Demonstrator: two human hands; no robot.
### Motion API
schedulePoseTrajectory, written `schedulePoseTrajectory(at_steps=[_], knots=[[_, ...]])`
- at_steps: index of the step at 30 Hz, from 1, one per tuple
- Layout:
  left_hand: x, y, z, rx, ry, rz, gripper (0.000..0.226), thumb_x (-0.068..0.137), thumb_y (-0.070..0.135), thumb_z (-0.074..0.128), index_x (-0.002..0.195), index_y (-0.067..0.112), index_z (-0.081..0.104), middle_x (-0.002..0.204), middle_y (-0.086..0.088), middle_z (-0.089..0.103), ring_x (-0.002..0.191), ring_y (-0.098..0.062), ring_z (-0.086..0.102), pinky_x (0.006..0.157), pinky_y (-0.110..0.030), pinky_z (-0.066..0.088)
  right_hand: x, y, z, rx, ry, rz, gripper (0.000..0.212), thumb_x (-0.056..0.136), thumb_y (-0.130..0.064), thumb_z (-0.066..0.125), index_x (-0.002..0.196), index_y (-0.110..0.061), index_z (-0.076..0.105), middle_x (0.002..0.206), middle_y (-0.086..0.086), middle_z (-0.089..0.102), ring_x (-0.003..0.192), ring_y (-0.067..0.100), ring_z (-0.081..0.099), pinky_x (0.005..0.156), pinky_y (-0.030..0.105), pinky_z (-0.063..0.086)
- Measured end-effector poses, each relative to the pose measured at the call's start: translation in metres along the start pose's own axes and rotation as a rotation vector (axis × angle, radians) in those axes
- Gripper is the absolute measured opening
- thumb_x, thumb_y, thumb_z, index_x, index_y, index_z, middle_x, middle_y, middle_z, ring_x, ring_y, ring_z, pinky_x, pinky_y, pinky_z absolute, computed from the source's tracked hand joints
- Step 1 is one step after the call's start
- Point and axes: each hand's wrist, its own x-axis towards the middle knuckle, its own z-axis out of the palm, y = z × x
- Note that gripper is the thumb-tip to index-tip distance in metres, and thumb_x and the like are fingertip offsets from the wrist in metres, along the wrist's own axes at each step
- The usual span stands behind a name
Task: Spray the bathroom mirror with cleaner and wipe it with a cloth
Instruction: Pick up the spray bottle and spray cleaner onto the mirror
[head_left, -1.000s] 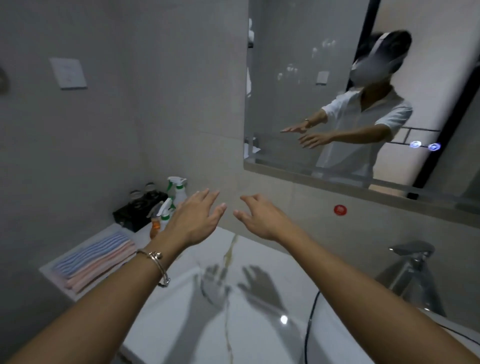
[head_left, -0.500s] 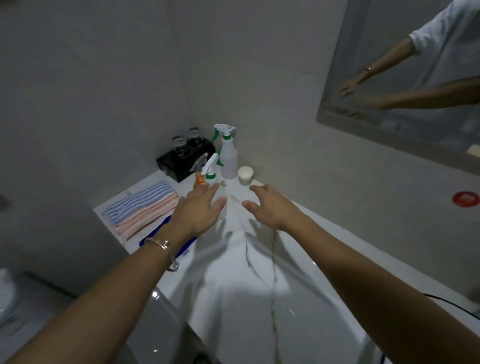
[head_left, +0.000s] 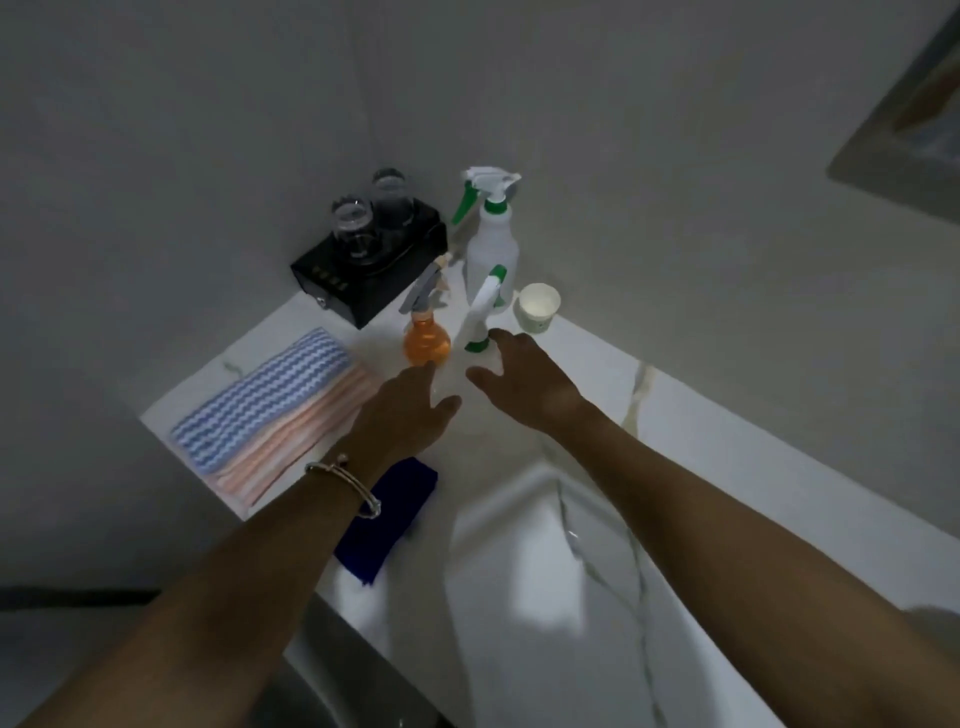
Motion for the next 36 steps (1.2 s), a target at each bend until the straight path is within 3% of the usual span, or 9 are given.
schedulePoseTrajectory(at_steps=[5,10,14,18,20,22,27,32,36], knots=[[0.021,-0.012,0.004,-0.069,-0.090,0.028,0.065,0.095,0.044,0.046,0.149,0.019,0.020,0.152,-0.006,0.029,0.137,-0.025,0.032,0.108,-0.039,0.030,0.022,-0.011,0.013,0.111,0.171,0.031,0.035,0.092,-0.045,0.057,0.110,-0.014,0.055,0.102,0.004,0.061,0.092,0.021,0.062,0.074,0.030,0.047],[0.025,-0.009,0.000,-0.177,-0.125,0.080,0.069,0.093,0.042,0.052,0.150,0.023,0.019,0.153,-0.002,0.028,0.138,-0.022,0.030,0.110,-0.038,0.028,0.015,-0.016,0.010,0.063,0.230,0.052,0.023,0.096,-0.040,0.050,0.091,-0.018,0.056,0.094,0.000,0.066,0.085,0.021,0.065,0.073,0.029,0.049],[0.019,0.014,-0.013,-0.214,-0.094,0.149,0.058,0.091,0.035,0.059,0.142,0.022,0.034,0.139,0.000,0.047,0.125,-0.020,0.046,0.099,-0.032,0.040,-0.004,-0.025,-0.005,0.042,0.284,0.049,0.026,0.099,-0.034,0.045,0.099,-0.014,0.061,0.099,0.003,0.068,0.090,0.024,0.065,0.074,0.028,0.044],[0.006,0.058,-0.033,-0.277,0.024,0.317,0.054,0.084,0.034,0.068,0.130,0.014,0.048,0.119,0.002,0.056,0.110,-0.006,0.050,0.088,-0.014,0.034,-0.030,-0.037,-0.055,0.042,0.409,0.001,0.031,0.097,-0.039,0.045,0.099,-0.013,0.061,0.096,0.005,0.065,0.088,0.026,0.062,0.071,0.031,0.046],[0.001,0.087,-0.049,-0.327,0.028,0.343,0.072,0.069,0.056,0.070,0.127,0.020,0.047,0.122,0.004,0.055,0.112,-0.010,0.052,0.095,-0.025,0.043,-0.050,-0.038,-0.093,0.059,0.479,-0.032,0.033,0.096,-0.041,0.047,0.091,-0.011,0.058,0.089,0.006,0.063,0.082,0.027,0.059,0.066,0.032,0.042],[-0.006,0.119,-0.068,-0.420,0.040,0.388,0.074,0.059,0.065,0.072,0.121,0.031,0.049,0.116,0.008,0.061,0.105,-0.010,0.059,0.089,-0.038,0.051,-0.074,-0.039,-0.132,0.102,0.577,-0.051,0.032,0.095,-0.040,0.049,0.082,-0.011,0.055,0.083,0.009,0.063,0.078,0.029,0.057,0.061,0.031,0.036],[-0.053,0.232,-0.123,-0.592,0.077,0.659,0.045,0.065,0.043,0.079,0.105,0.035,0.059,0.094,0.015,0.069,0.087,0.003,0.064,0.078,-0.029,0.055,-0.142,-0.043,-0.233,0.235,0.798,-0.115,0.034,0.093,-0.036,0.052,0.064,-0.021,0.042,0.063,-0.007,0.047,0.066,0.019,0.046,0.054,0.030,0.029],[-0.114,0.339,-0.160,-0.692,0.033,0.912,0.036,0.071,0.008,0.080,0.099,0.018,0.062,0.086,0.008,0.070,0.079,0.000,0.067,0.069,-0.018,0.052,-0.226,-0.040,-0.329,0.174,1.001,-0.235,0.032,0.095,-0.037,0.050,0.076,-0.012,0.053,0.067,-0.006,0.052,0.067,0.016,0.049,0.053,0.021,0.034],[-0.157,0.408,-0.179,-0.741,0.059,0.999,0.023,0.075,0.007,0.076,0.095,0.013,0.066,0.082,0.002,0.070,0.076,-0.012,0.067,0.063,-0.018,0.053,-0.277,-0.038,-0.384,0.176,1.109,-0.300,0.037,0.094,-0.041,0.050,0.085,-0.006,0.060,0.085,0.006,0.065,0.082,0.026,0.061,0.073,0.045,0.050]])
